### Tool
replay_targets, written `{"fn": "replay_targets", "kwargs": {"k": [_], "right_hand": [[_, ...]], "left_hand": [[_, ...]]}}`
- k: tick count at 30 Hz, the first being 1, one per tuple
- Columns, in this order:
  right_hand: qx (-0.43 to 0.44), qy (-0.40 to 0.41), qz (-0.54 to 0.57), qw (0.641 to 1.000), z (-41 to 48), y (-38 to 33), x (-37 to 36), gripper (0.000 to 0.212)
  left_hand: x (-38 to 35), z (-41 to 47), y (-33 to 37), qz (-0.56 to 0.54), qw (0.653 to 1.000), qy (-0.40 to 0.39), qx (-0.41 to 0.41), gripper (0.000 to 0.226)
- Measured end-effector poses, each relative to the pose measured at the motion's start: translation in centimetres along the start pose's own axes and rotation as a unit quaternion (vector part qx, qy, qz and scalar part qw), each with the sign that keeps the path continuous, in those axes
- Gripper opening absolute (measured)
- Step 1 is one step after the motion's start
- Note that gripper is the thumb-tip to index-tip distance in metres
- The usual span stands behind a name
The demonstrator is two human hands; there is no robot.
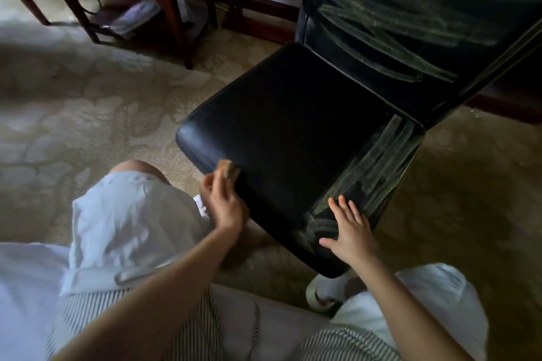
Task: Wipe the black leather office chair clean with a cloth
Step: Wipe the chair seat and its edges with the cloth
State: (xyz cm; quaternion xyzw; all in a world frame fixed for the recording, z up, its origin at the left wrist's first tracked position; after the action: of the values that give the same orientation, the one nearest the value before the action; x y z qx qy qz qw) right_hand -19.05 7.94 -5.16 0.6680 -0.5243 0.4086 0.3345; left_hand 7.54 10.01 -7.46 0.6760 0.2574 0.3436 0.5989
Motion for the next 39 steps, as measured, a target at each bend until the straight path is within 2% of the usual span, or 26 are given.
{"fn": "replay_targets", "kwargs": {"k": [2,4,9,12,16,19,25,28,33,35,39], "right_hand": [[-0.001,0.001,-0.003,1.0,0.1,0.1,-0.1,0.092],[-0.002,0.004,0.001,1.0,0.2,0.1,-0.3,0.092],[-0.004,0.006,0.003,1.0,0.1,0.0,-0.3,0.091],[-0.007,0.005,-0.006,1.0,0.1,-0.3,-0.4,0.091],[-0.017,0.018,-0.001,1.0,0.2,-0.7,-0.6,0.091],[-0.021,0.022,0.001,1.0,0.2,-0.8,-0.7,0.091],[-0.028,0.022,-0.009,0.999,0.3,-1.1,-0.7,0.091],[-0.027,0.016,-0.017,0.999,0.2,-1.1,-0.6,0.091],[-0.02,0.016,-0.027,0.999,0.1,-1.1,-0.5,0.091],[-0.012,0.007,-0.033,0.999,0.0,-1.1,-0.4,0.091],[0.021,-0.003,-0.053,0.998,-0.4,-0.9,-0.1,0.087]], "left_hand": [[1.3,4.3,-0.2,-0.009,0.997,0.069,0.026,0.028],[1.9,7.5,-0.2,-0.016,0.994,0.101,0.039,0.03],[1.1,10.3,-1.6,-0.018,0.99,0.064,0.127,0.033],[1.0,9.5,-2.4,-0.01,0.994,0.04,0.097,0.036],[0.8,6.3,-3.3,0.012,0.998,-0.003,0.055,0.034],[0.2,2.4,-4.0,-0.017,0.998,-0.032,0.052,0.035],[-1.7,-6.0,-3.8,-0.059,0.988,-0.033,0.139,0.038],[-2.4,-9.8,-4.1,-0.081,0.977,-0.069,0.185,0.041],[-3.9,-15.4,-3.2,-0.081,0.966,-0.125,0.213,0.047],[-4.3,-17.0,-2.4,-0.068,0.968,-0.135,0.2,0.046],[-2.9,-15.3,-1.6,-0.076,0.967,-0.143,0.197,0.042]]}}
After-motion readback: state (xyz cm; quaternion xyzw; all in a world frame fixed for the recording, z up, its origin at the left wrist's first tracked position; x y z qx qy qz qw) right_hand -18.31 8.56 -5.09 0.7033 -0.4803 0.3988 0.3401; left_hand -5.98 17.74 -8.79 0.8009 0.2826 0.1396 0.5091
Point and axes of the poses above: each hand's wrist, its own z-axis towards the middle knuckle, its own x-axis out of the back of the hand, y = z × x, the point moved 4 cm from there along z, towards the middle knuckle, and after that the axes turned 12 degrees about -z, right-handed, at the moved point
